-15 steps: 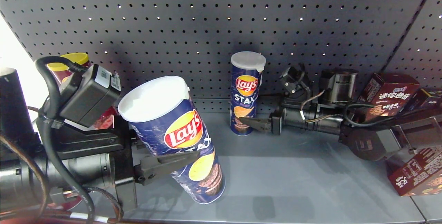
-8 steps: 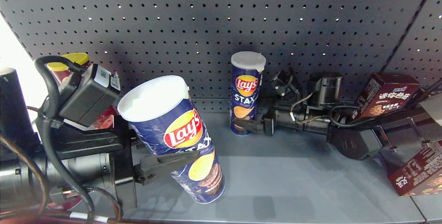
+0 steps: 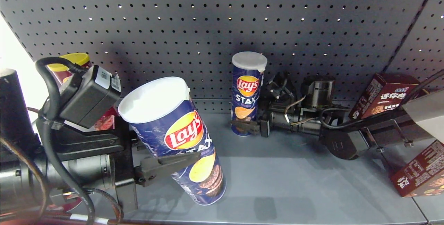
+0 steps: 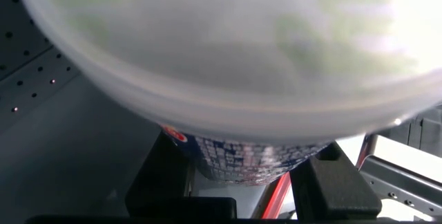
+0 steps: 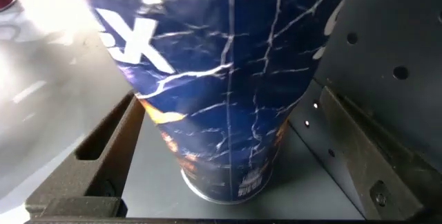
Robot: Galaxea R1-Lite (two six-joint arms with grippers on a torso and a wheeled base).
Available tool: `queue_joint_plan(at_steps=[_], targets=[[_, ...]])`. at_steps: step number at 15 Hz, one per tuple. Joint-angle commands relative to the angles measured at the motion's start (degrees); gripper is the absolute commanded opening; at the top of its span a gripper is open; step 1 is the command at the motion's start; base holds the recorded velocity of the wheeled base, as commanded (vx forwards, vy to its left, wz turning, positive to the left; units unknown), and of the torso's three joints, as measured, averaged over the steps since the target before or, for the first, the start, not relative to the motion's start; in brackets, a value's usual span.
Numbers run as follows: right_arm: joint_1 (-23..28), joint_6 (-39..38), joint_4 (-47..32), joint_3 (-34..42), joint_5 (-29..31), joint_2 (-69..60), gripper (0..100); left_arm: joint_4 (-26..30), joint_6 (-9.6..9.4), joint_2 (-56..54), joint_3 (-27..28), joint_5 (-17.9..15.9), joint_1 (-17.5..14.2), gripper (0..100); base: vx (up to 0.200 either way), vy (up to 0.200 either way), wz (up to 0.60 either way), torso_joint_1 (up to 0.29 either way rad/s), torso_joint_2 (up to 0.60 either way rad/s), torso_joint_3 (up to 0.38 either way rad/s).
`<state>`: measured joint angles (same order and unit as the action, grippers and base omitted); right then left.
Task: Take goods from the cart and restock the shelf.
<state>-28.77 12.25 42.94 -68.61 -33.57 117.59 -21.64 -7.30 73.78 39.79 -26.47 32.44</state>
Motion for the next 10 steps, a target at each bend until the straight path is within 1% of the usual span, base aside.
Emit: queue_joint_plan(at_steps=[1, 7, 10], targets=[[-0.23, -0.03, 0.75, -0.12, 0.17, 0.62, 0, -0.07, 0.01, 0.05, -0.06, 0.01, -0.01, 0, 0.0, 0.0, 0.0, 0.0, 0.0, 0.0], [-0.67, -0.03, 0.92, 0.32, 0.53, -0.61, 0, -0.07, 0.01, -0.04, -0.15, 0.01, -0.1, 0, 0.0, 0.0, 0.0, 0.0, 0.0, 0.0], [-0.76, -0.03, 0.83, 2.87, 0.53, -5.09, 0, -0.07, -0.08, -0.3, -0.59, 0.01, -1.33, 0, 0.0, 0.0, 0.0, 0.0, 0.0, 0.0]])
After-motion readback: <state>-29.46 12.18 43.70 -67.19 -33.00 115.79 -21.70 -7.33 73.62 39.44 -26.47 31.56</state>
